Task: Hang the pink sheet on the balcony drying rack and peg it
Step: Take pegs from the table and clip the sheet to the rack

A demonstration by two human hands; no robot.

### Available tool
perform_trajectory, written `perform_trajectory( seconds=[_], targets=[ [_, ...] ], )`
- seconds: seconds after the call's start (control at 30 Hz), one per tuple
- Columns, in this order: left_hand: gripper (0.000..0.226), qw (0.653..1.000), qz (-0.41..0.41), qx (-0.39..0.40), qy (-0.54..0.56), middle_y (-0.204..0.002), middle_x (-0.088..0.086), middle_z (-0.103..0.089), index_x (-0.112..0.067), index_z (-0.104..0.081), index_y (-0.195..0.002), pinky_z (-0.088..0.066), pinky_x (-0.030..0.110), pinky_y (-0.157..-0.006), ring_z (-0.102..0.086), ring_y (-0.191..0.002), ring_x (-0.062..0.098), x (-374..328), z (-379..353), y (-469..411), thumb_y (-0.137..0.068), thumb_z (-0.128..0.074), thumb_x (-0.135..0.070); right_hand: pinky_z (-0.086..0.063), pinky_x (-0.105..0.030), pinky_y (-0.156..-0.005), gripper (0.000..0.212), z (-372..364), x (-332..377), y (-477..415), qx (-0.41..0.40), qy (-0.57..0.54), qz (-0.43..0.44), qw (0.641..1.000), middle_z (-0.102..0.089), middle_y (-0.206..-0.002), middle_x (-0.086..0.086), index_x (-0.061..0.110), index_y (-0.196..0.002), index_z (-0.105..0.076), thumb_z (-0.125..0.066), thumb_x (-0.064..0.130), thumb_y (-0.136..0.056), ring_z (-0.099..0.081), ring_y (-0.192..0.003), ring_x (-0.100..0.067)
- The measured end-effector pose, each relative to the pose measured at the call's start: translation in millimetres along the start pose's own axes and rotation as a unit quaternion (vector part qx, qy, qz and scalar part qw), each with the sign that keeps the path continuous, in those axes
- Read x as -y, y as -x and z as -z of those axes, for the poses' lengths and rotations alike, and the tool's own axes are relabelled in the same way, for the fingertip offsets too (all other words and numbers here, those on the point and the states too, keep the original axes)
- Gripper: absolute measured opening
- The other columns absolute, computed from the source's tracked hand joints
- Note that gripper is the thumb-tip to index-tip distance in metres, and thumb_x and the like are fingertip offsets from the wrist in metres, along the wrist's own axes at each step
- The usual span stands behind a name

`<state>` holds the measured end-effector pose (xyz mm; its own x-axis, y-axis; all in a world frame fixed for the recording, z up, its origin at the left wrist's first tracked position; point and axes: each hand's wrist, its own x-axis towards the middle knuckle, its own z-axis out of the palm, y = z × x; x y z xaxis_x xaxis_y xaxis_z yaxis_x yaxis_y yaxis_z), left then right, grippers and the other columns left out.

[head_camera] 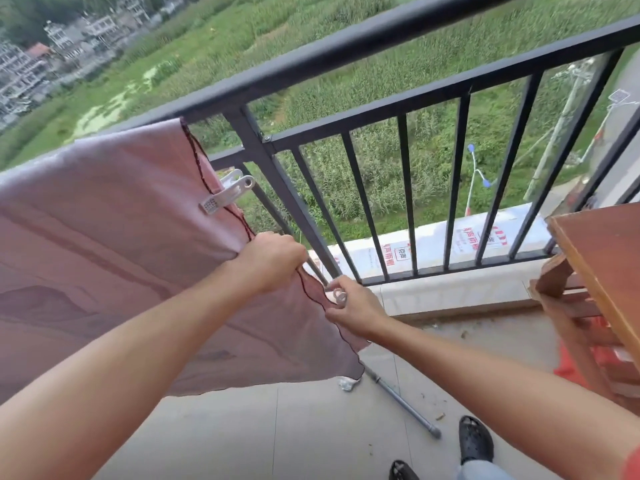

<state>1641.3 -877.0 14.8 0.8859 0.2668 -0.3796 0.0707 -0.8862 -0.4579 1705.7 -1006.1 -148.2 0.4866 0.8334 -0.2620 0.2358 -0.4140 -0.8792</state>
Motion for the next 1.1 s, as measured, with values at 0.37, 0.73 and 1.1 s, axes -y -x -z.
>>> perform_trajectory(
  seconds=[0.37, 0.73, 1.1],
  targets=[
    [0.025, 0.999, -0.043, 0.015, -0.007, -0.093, 0.0, -0.064, -0.021, -0.055, -0.111, -0.037, 0.031, -0.068, -0.062, -0.089, 0.027, -8.0, -16.0, 0.2, -0.086, -0.056, -0.02, -0.049, -0.037, -0.071, 0.024, -26.4, -15.1, -10.0, -0.063, 0.078, 0.066, 0.993, -0.07, -0.097, 0.006, 0.026, -0.086, -0.062, -0.055, 0.049, -0.09, -0.063, -0.091, -0.023],
    [0.018, 0.997, -0.048, 0.05, -0.016, -0.063, -0.002, -0.04, -0.015, -0.047, -0.073, -0.039, 0.031, -0.055, -0.053, -0.07, 0.028, -19.9, -29.7, -19.6, -0.079, -0.048, 0.002, -0.048, -0.043, -0.072, 0.023, 14.9, -41.1, 10.4, -0.01, -0.079, -0.02, 0.997, -0.059, -0.076, -0.003, 0.014, -0.075, -0.054, -0.053, 0.035, -0.086, -0.055, -0.073, -0.022],
    [0.02, 0.994, -0.075, 0.069, -0.034, -0.063, -0.003, -0.04, -0.016, -0.047, -0.068, -0.037, 0.031, -0.058, -0.049, -0.066, 0.027, -30.9, -55.9, -27.1, -0.077, -0.052, 0.001, -0.056, -0.028, -0.065, 0.021, 30.8, -33.7, 14.1, -0.095, -0.184, -0.02, 0.978, -0.075, -0.083, -0.007, 0.013, -0.085, -0.075, -0.079, 0.008, -0.065, -0.065, -0.069, -0.012]
  ],
)
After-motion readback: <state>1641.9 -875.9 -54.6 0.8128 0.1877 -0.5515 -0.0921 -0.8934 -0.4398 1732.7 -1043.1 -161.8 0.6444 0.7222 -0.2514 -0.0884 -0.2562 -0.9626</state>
